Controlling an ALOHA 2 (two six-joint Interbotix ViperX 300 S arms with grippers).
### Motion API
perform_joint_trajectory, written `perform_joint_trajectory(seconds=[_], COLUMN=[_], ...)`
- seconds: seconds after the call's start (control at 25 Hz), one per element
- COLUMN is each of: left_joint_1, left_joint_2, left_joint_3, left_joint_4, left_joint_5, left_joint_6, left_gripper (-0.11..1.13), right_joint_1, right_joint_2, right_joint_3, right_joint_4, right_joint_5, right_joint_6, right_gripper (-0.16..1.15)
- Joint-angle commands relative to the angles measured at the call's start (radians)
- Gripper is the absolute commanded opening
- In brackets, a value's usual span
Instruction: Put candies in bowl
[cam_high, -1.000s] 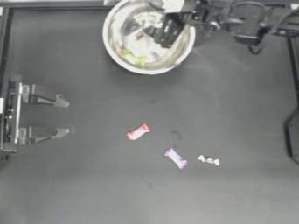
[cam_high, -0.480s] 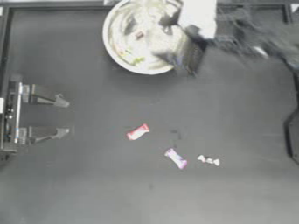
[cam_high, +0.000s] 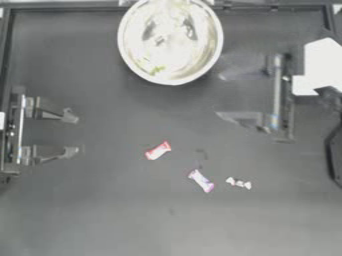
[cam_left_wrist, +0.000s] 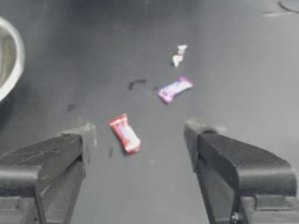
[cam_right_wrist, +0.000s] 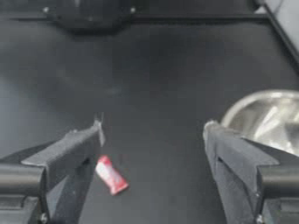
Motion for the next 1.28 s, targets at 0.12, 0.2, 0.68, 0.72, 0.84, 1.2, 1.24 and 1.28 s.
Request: perform_joint_trajectory(seconds=[0.12,0.2,0.68,0.72,0.84,1.2,1.24,1.28], left_joint_1=[0.008,0.011,0.051,0.051,0.052,0.04,0.037,0.035], left_joint_2=[0.0,0.0,0.314,0.353,0.445,0.684,0.709,0.732], left_joint_3=[-0.021,-0.026,-0.341,-0.373,-0.472,-0.661,-0.675,-0.684], left_joint_4=[0.0,-0.002,0.018,0.026,0.046,0.092,0.091,0.092], left_joint_5=[-0.003,-0.002,0.354,0.377,0.445,0.58,0.584,0.589], left_joint_6=[-0.002,-0.003,-0.006,-0.008,-0.023,-0.138,-0.146,-0.152], left_gripper=[0.94,0.94,0.94,0.94,0.94,0.96,0.97,0.98], right_joint_1=[0.048,0.061,0.08,0.08,0.081,0.084,0.084,0.084], right_joint_2=[-0.087,-0.11,-0.163,-0.166,-0.172,-0.218,-0.219,-0.222], right_joint_3=[0.077,0.101,0.15,0.152,0.156,0.183,0.186,0.187], right_joint_4=[0.017,0.021,0.057,0.057,0.066,0.067,0.067,0.069], right_joint_5=[-0.044,-0.057,-0.052,-0.052,-0.052,-0.057,-0.057,-0.057], right_joint_6=[0.002,0.003,0.003,0.003,0.003,0.003,0.003,0.003], right_gripper=[0.98,0.98,0.98,0.98,0.98,0.98,0.98,0.98])
